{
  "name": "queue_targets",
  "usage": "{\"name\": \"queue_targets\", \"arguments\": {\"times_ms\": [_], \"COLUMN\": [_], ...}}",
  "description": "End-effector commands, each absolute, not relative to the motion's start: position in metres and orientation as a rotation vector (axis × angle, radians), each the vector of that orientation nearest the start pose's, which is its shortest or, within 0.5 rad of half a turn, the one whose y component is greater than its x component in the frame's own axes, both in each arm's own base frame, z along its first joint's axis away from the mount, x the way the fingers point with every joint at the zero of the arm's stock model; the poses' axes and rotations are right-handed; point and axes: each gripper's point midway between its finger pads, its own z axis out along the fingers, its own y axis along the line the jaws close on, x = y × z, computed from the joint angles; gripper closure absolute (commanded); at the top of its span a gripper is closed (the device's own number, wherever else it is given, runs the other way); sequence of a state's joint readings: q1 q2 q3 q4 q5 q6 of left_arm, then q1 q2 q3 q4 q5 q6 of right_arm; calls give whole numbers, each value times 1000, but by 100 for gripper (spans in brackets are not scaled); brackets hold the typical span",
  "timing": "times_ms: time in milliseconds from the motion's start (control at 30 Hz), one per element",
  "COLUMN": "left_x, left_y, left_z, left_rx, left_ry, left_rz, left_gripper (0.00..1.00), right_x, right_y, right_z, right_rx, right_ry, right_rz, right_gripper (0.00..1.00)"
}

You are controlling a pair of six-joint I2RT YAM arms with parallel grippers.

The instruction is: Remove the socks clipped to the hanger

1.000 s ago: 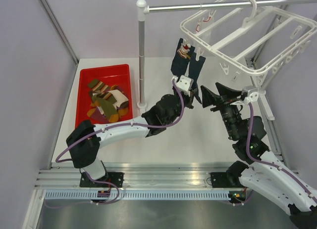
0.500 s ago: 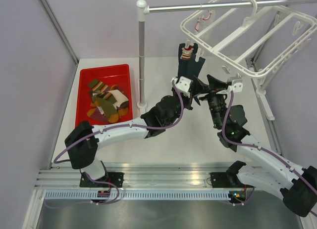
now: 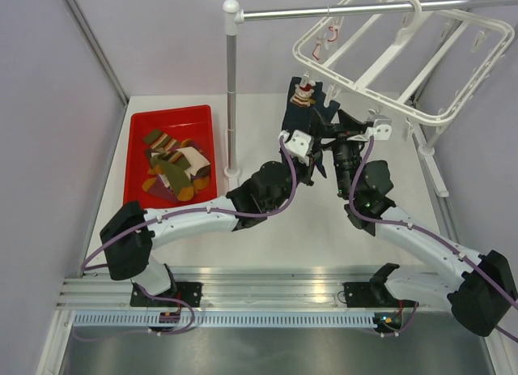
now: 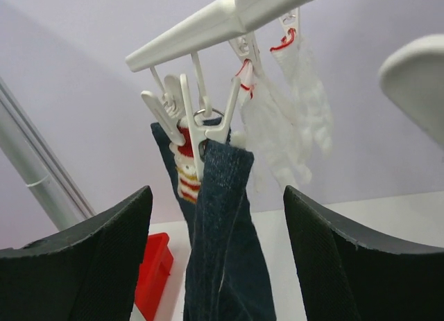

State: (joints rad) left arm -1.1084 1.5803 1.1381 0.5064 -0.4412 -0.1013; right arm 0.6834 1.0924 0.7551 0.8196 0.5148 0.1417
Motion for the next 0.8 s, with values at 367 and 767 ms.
{"name": "queue_targets", "arguments": {"times_ms": [367, 767], "left_x": [278, 277], "left_y": [-419, -420], "left_z": [321, 323], "left_rx": [435, 436], "left_ry": [1442, 1438], "left_rz": [-662, -668], "left_gripper": [98, 98], "right_x": [357, 362], "right_y": [154, 155], "right_z": [452, 458], "right_rx": [247, 204], "right_ry": [1073, 1084], "right_rz": [538, 547], "right_gripper": [20, 26]}}
